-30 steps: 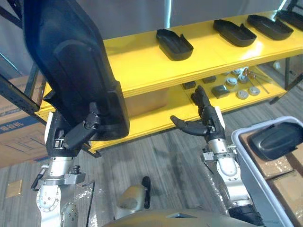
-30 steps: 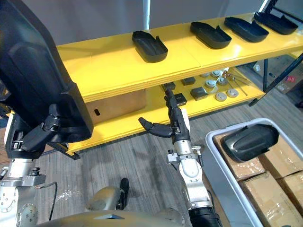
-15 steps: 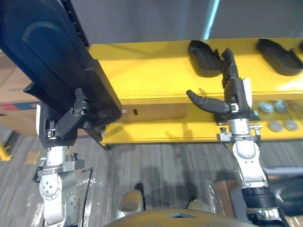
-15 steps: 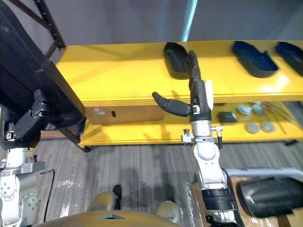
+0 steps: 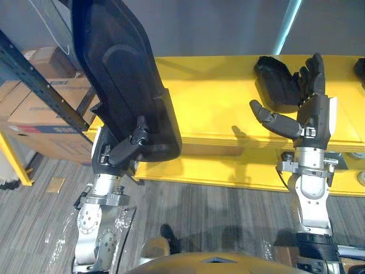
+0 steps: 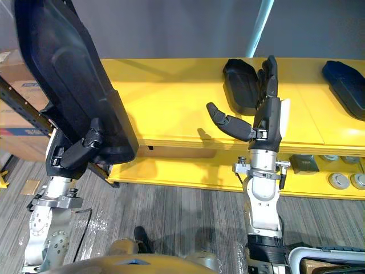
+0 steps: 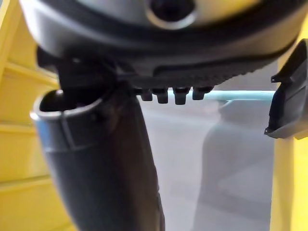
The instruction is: Walk over and take three plastic housings, then place them on the shelf
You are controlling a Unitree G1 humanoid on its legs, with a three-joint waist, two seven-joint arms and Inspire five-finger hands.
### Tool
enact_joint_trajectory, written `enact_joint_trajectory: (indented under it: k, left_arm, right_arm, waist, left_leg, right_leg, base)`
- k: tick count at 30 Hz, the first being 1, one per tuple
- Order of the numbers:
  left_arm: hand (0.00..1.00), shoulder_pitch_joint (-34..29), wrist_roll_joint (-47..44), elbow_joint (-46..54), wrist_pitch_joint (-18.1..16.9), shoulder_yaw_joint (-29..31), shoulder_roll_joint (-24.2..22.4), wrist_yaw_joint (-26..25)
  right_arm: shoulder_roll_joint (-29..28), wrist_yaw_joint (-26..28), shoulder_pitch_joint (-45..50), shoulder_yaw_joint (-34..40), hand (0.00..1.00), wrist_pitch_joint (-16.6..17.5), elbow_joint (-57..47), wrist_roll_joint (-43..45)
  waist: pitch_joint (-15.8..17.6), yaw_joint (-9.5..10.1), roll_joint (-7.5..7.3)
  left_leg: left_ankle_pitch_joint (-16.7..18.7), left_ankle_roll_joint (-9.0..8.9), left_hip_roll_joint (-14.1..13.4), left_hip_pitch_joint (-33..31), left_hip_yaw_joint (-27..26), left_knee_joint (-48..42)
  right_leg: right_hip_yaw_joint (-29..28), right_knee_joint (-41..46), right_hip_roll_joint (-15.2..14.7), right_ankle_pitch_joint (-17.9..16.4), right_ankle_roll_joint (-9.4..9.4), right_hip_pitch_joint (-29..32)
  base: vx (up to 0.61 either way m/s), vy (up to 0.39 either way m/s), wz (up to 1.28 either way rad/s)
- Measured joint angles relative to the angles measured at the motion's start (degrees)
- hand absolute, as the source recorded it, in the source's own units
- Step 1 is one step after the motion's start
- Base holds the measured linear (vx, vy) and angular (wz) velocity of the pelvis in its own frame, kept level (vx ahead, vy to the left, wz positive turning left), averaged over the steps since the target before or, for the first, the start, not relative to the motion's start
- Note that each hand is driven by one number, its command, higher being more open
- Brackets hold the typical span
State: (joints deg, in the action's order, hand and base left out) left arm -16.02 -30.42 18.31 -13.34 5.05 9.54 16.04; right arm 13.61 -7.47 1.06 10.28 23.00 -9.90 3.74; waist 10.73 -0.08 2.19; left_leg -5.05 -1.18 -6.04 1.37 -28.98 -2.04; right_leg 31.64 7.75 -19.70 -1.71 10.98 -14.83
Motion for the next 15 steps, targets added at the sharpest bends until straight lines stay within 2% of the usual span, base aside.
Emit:
enact_joint_trajectory:
  k: [3, 7, 9, 11, 15]
  left_arm:
    - [0.00, 0.23, 0.16, 0.91, 0.35, 0.22, 1.09, 1.63]
    - [0.00, 4.49, 1.88, 1.53, 3.39, -2.89, 3.62, 1.26]
    - [0.00, 7.36, 3.90, 1.35, 3.85, -6.14, 3.88, -0.56]
    - [0.00, 10.47, 4.59, 0.22, 4.55, -8.58, 3.90, -1.86]
    - [0.00, 19.05, 11.40, -5.52, 5.05, -11.47, 4.35, -8.20]
  right_arm:
    - [-1.04, -0.21, 2.81, -0.47, 1.00, -0.05, -3.95, -0.06]
    - [-1.00, 0.02, 4.79, -0.51, 1.00, -0.74, -4.68, -0.01]
    - [-0.88, 1.95, 5.23, -0.82, 1.00, -2.26, -4.65, 2.37]
    - [-0.54, 3.65, 5.87, -0.80, 1.00, -2.73, -4.66, 5.05]
    - [-0.28, 8.71, 7.60, -1.83, 1.00, -5.54, -4.99, 7.57]
  waist:
    - [-0.12, -0.04, -0.10]
    - [-0.20, -0.57, -0.23]
    - [-0.24, -1.75, -0.17]
    - [-0.32, -2.09, -0.04]
    - [-0.43, -3.55, -0.02]
  left_leg:
    - [-0.02, 0.02, 0.44, 0.39, -1.37, 1.53]
    - [-0.03, 0.03, 0.50, 0.80, -2.70, 2.42]
    - [-0.34, 0.04, 0.49, 0.80, -2.87, 2.79]
    - [-0.90, 0.00, 0.46, 0.98, -3.54, 3.67]
    - [-2.66, 0.04, 0.33, 1.19, -4.60, 6.03]
  right_leg:
    - [-0.76, 0.28, -0.25, 1.17, -0.11, 1.65]
    - [-0.76, 0.22, -0.23, 1.81, -0.41, 2.53]
    - [-0.77, 0.18, -0.10, 1.81, -0.40, 2.77]
    - [-1.02, 0.17, 0.07, 1.82, -0.40, 3.41]
    - [-2.31, 0.09, 0.68, 1.83, -0.41, 4.95]
  base:
    - [0.05, 0.034, -0.20]
    - [0.00, -0.036, -0.15]
    - [-0.02, -0.064, -0.05]
    - [-0.03, -0.052, -0.14]
    - [-0.05, -0.047, -0.15]
